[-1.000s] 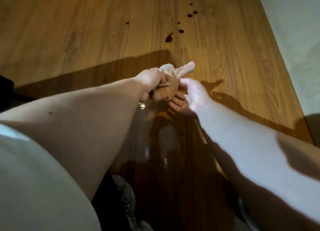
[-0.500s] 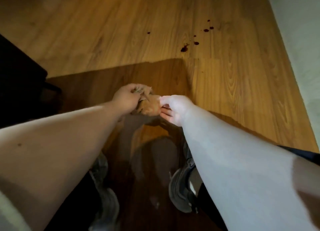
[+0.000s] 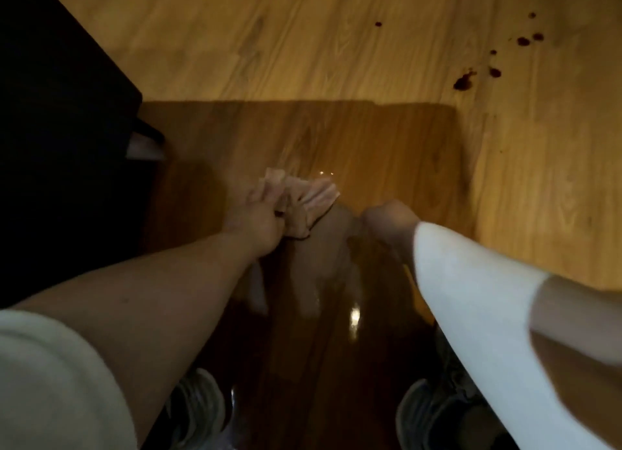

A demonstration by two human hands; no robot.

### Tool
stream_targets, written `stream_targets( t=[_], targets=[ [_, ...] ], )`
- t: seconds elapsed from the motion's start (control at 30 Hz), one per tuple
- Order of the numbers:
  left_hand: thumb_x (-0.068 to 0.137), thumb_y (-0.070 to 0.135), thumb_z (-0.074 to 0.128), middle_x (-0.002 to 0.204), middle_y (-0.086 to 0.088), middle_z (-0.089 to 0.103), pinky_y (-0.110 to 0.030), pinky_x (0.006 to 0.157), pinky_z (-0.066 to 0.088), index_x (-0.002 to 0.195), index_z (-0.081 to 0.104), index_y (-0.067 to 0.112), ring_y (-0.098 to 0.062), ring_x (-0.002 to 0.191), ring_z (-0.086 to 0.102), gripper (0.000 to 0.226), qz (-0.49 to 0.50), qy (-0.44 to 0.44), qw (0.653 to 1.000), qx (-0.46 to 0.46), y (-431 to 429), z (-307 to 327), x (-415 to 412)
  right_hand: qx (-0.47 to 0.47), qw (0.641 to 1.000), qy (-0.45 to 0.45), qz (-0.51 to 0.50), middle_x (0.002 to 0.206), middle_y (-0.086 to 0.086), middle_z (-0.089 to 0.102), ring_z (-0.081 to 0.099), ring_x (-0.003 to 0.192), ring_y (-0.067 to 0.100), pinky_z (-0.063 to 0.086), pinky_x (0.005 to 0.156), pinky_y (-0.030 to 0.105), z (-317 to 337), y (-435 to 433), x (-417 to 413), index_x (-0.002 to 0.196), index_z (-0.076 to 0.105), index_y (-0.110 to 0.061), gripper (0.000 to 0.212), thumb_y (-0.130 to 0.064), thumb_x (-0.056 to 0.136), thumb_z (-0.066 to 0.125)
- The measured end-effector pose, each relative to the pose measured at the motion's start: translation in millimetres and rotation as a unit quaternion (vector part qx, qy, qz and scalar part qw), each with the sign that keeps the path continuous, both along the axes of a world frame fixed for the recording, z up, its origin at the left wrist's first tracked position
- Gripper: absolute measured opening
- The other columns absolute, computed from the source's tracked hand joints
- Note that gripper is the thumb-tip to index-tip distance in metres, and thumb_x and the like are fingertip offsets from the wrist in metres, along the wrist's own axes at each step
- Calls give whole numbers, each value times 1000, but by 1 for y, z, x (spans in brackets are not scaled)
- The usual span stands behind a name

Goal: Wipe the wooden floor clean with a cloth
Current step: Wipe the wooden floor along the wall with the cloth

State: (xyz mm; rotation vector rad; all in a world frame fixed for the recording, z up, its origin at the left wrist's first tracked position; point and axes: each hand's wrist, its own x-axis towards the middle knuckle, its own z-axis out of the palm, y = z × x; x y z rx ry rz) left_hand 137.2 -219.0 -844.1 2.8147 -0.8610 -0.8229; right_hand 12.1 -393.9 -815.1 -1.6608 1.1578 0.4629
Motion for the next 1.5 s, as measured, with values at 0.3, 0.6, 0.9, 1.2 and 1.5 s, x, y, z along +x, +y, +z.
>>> stream_targets(
  t=[0.3, 0.6, 0.9, 1.2, 1.5],
  targets=[
    [99, 46, 10, 161, -10, 0, -45, 118, -6, 153, 9, 15, -22, 148, -7, 62, -271, -153, 948, 71, 18, -37, -3, -158, 986, 37, 25, 138, 16, 47, 43, 127, 36, 38, 102, 36, -29, -6, 40, 131, 50, -12, 42, -32, 94, 47],
    [94, 22, 46, 138, -19, 49, -45, 111, 29, 125, 57, 8, -35, 129, 43, 35, 32, -148, 989, -10, 55, -43, 27, -206, 976, 17, 64, 163, 3, 3, 2, 149, 26, 11, 120, 45, -32, -20, 73, 147, 31, -22, 52, -25, 97, 45],
    [97, 26, 35, 142, -9, 49, -43, 105, 39, 139, 47, 27, -25, 125, 51, 44, -154, -72, 973, -155, 70, -57, 10, -197, 962, 28, 187, 162, -2, -14, -15, 147, 27, -2, 118, 54, -44, -18, 106, 152, 10, -40, 65, -25, 98, 42],
    [99, 40, 35, 160, -9, 11, -44, 116, 2, 152, 21, 25, -31, 145, 8, 57, 370, -121, 920, 38, 52, -61, 107, -224, 960, 47, 164, 162, -1, -13, -16, 147, 27, -6, 117, 56, -53, -41, 117, 152, 7, -40, 65, -28, 98, 41],
    [96, 36, 34, 157, -5, 25, -48, 116, 11, 146, 35, 30, -27, 142, 23, 50, -119, -119, 985, -26, 13, -68, 54, -236, 961, 8, 145, 163, 1, -6, -9, 148, 27, -1, 117, 56, -43, -60, 157, 152, 16, -36, 66, -22, 93, 42]
  ],
)
